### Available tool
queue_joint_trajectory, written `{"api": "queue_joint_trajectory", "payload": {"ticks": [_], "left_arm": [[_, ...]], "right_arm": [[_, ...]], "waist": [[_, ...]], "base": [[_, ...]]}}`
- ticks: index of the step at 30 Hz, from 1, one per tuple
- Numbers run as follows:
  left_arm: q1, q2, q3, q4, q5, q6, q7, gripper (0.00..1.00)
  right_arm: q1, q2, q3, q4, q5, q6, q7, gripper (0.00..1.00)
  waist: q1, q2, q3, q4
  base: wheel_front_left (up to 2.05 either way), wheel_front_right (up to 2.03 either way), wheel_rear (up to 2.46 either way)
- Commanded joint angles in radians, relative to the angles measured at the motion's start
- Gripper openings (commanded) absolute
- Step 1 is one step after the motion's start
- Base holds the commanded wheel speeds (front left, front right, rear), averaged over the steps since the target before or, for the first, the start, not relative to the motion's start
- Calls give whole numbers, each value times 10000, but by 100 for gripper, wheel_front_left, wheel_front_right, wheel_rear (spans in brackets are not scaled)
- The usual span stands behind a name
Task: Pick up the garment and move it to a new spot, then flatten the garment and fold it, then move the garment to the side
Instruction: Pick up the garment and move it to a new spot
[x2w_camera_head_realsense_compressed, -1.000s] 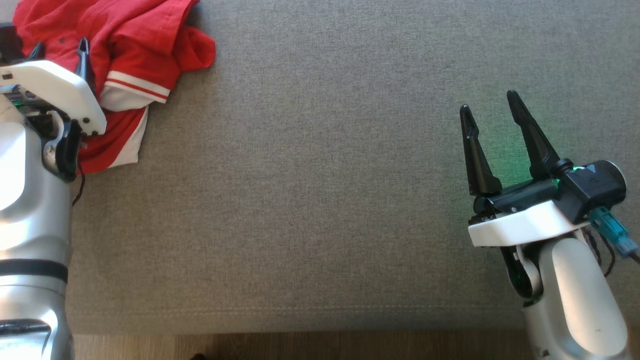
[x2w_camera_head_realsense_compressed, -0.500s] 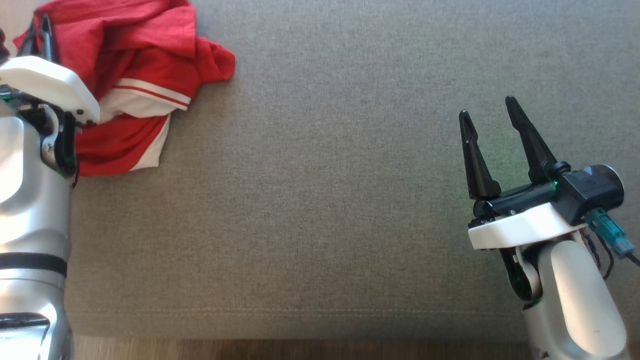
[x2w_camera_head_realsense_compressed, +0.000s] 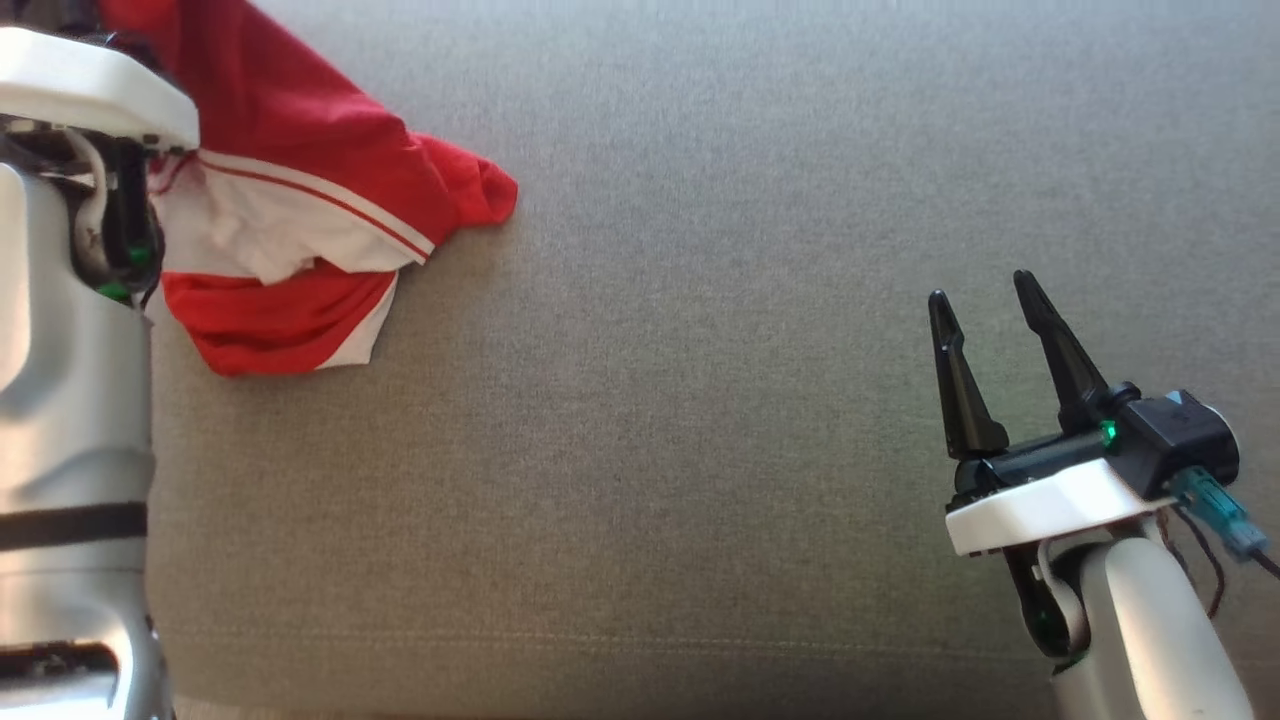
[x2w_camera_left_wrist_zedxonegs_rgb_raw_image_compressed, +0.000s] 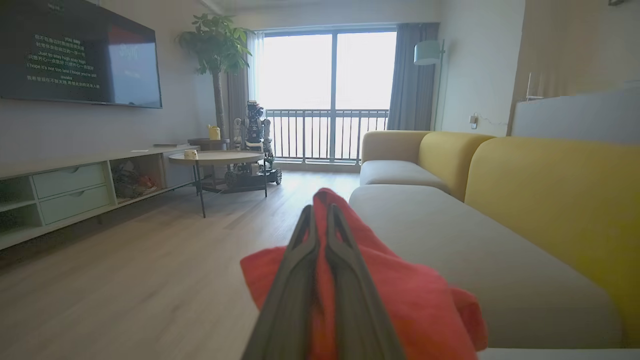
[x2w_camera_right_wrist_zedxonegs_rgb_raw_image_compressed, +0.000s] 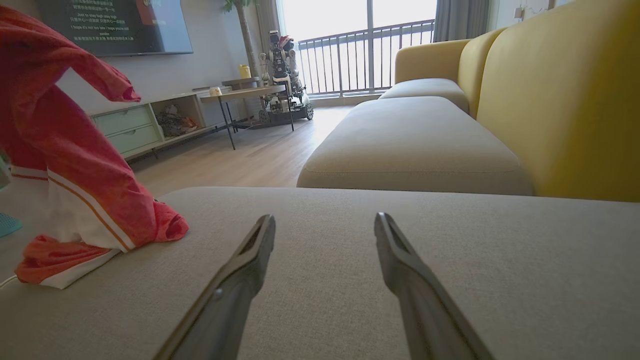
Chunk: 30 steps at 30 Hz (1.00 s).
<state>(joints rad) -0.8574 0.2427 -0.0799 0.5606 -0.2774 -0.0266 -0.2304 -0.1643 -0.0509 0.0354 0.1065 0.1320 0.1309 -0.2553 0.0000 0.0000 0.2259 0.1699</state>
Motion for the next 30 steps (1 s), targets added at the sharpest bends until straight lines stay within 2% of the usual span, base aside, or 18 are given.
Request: {"api": "queue_joint_trajectory", "payload": {"ticks": [1, 9, 16, 25, 26, 30], "left_arm": [[-145, 332, 260, -604, -46, 25, -5, 0], [469, -294, -336, -3351, -74, 303, 980, 0], [510, -1047, -1190, -4898, -93, 393, 1754, 0], [39, -1507, -2072, -4879, 115, 488, 1955, 0], [39, -1507, -2072, -4879, 115, 488, 1955, 0], [-509, -1369, -1928, -4090, 300, 642, 1634, 0]], "right_arm": [[-20, 7, 186, -311, 77, -2, -65, 100], [-8, 7, 229, -487, 300, -2, -65, 100], [-132, 7, 211, -769, 457, -2, -65, 100], [-307, 7, 414, -1140, 780, -2, -65, 100], [-307, 7, 414, -1140, 780, -2, -65, 100], [-354, 7, 411, -1372, 918, -2, -65, 100]], "waist": [[0, 0, -207, -53], [0, 0, -484, -689], [0, 0, -310, -1880], [0, 0, -96, -3921], [0, 0, -96, -3921], [0, 0, 25, -4718]], "base": [[0, 0, 0], [0, 0, 0], [0, 0, 0], [0, 0, 0], [0, 0, 0], [0, 0, 0]]}}
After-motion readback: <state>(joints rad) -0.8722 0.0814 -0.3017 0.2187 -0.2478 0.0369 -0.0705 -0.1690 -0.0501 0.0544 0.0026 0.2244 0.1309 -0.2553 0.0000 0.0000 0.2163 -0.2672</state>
